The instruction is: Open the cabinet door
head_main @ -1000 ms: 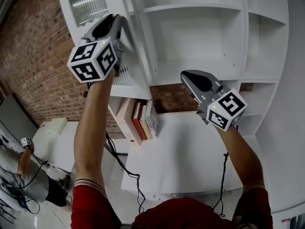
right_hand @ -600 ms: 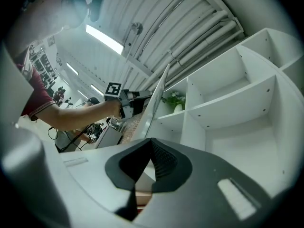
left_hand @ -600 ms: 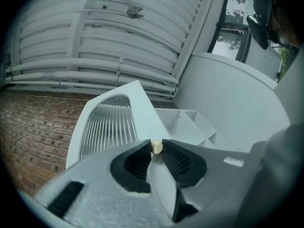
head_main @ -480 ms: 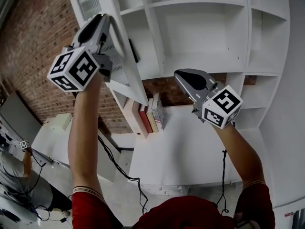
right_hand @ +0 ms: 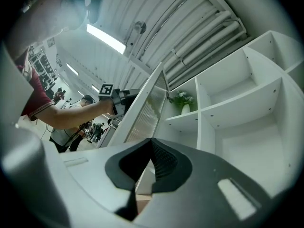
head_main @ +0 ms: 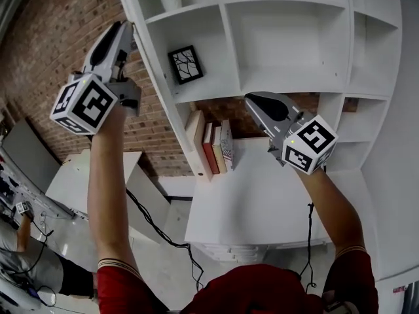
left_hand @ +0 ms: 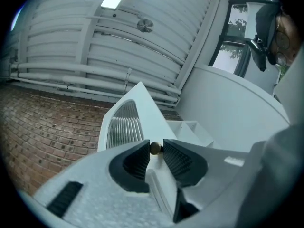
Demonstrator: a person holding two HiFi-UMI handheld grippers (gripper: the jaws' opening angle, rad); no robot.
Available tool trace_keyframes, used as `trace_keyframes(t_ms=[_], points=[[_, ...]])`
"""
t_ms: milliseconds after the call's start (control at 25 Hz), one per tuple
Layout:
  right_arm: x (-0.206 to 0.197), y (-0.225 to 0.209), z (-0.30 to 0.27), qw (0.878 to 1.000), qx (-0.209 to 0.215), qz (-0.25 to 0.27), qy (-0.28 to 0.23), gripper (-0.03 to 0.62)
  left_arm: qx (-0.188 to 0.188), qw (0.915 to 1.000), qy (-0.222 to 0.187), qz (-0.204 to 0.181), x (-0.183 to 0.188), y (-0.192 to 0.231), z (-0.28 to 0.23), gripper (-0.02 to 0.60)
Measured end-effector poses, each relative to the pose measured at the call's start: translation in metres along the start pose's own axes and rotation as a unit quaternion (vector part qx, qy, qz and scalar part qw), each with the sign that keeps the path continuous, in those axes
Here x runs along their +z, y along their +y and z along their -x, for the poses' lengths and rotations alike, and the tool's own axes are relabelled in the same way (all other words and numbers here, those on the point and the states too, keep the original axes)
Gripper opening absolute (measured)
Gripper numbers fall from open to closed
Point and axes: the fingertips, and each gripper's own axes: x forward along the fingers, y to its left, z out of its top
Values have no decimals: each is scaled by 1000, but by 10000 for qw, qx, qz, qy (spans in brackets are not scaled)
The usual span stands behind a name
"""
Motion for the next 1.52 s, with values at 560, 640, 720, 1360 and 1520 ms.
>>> trace_keyframes(t_ms=[560,640,720,1360,1520], points=[[6,66,-11,9997,-149,105,154,14,582,9981,-40,-221,26,65,78,37],[7,71,-12,9996,-162,133,196,14,689,9971,-16,-332,28,74,86,37],[8,74,-14,9995,-157,163,238,14,760,9963,28,-396,27,82,90,15],[29,101,23,9999,50,96,111,14,975,9932,286,-576,39,29,145,3],[46,107,59,9999,100,11,-12,14,802,9950,318,-502,34,-35,150,3]])
